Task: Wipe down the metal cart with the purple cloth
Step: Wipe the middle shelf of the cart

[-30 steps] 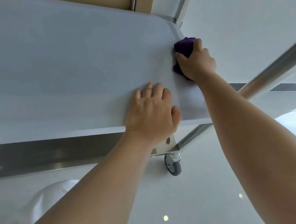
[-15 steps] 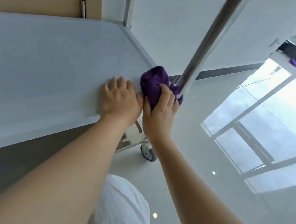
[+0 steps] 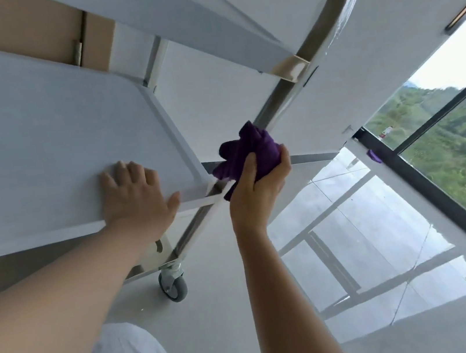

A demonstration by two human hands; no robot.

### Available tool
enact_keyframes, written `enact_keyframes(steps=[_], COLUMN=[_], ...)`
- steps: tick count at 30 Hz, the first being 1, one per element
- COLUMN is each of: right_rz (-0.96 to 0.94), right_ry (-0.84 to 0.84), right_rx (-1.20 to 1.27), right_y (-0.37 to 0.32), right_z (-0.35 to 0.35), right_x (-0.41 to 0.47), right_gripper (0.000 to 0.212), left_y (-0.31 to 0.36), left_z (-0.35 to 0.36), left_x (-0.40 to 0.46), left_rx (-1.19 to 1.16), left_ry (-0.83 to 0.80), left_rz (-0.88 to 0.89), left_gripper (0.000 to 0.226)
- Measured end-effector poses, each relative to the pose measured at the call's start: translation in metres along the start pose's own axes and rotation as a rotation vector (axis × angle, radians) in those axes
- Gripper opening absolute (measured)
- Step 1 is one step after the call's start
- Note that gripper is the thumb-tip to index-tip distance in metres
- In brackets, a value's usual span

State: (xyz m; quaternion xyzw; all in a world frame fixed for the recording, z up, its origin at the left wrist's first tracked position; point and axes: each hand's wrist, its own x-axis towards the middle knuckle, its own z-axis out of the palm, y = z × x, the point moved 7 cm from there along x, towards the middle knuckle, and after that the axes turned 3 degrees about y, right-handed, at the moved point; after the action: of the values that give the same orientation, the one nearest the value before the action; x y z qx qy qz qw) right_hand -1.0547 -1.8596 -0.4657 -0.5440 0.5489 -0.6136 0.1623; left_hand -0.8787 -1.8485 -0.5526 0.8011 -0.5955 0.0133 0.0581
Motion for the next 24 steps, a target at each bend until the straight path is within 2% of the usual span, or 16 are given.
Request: enact_keyframes(steps=[4, 8, 16, 20, 24], right_rz=[-0.122, -0.102, 0.134, 0.323, 0.272], right_ry=[0.104, 0.179, 0.060, -0.016, -0.035], right_rx=[0.058, 0.133, 0.149, 0.164, 0.151], right_y=[-0.031, -0.019, 0.067, 0.102, 0.073], right_z=[0.012, 0.019, 0.039, 0.045, 0.030], right_x=[0.036, 0.035, -0.004, -0.019, 0.000], right_gripper=[0.064, 0.070, 0.069, 0.063, 0.052], left_y=[0.002, 0.004, 0.007, 0.011, 0.011], left_z=[-0.004, -0.002, -0.006, -0.006, -0.008], left_x=[0.002, 0.000, 0.001, 0.002, 0.002], left_rx=[-0.009, 0.018, 0.017, 0.007, 0.000], left_ry=[-0.017, 0.014, 0.042, 0.038, 0.060], left_rz=[-0.010, -0.006, -0.021, -0.014, -0.008], left_gripper=[0.074, 0.075, 0.076, 0.075, 0.075])
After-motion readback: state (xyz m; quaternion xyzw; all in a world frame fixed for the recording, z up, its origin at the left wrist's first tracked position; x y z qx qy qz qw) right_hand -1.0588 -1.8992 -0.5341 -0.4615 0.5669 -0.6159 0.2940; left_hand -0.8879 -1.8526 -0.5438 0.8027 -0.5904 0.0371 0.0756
